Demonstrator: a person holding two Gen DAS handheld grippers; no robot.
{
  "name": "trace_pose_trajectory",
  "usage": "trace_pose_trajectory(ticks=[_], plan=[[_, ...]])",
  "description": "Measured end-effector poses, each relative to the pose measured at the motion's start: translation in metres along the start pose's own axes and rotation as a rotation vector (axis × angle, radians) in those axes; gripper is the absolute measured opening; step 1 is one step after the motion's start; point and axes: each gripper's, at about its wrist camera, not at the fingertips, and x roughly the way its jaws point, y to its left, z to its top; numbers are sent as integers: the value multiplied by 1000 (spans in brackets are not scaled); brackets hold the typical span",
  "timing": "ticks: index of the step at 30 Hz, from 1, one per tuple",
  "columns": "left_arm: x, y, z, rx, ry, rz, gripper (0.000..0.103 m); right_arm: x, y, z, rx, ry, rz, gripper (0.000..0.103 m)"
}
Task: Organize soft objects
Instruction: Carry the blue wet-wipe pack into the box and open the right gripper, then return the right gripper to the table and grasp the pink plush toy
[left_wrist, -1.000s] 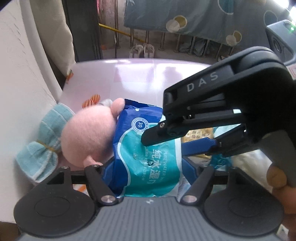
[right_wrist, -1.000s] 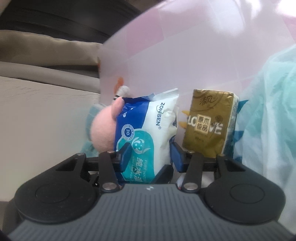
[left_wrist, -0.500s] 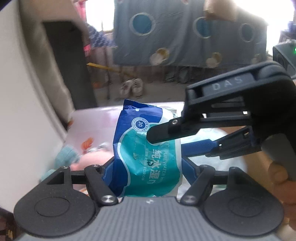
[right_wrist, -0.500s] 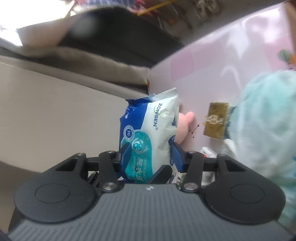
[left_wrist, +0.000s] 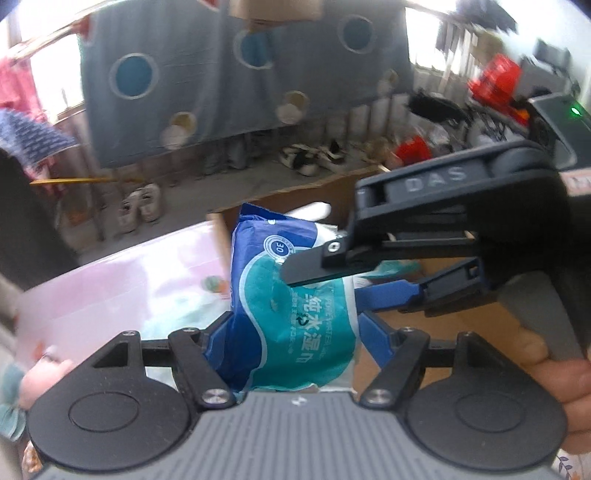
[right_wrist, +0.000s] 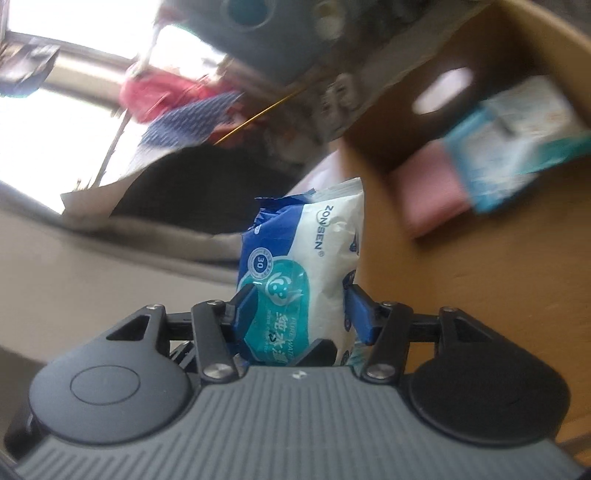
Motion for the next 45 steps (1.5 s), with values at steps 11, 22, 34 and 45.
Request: trace_pose_trajectory(ticks=[11, 22, 34, 45], plan=[[24, -18, -15, 41, 95, -45, 68, 55, -109, 22, 125, 56, -186, 54], [-30, 65, -32, -85, 0, -21, 68, 49, -89, 21, -66, 47, -395, 55], [-56, 144, -100, -240, -12, 54, 68, 98, -80, -2, -74, 136, -440, 50], [-74, 188, -160, -345, -16, 160, 69, 120, -58, -4, -109, 102, -419, 63]])
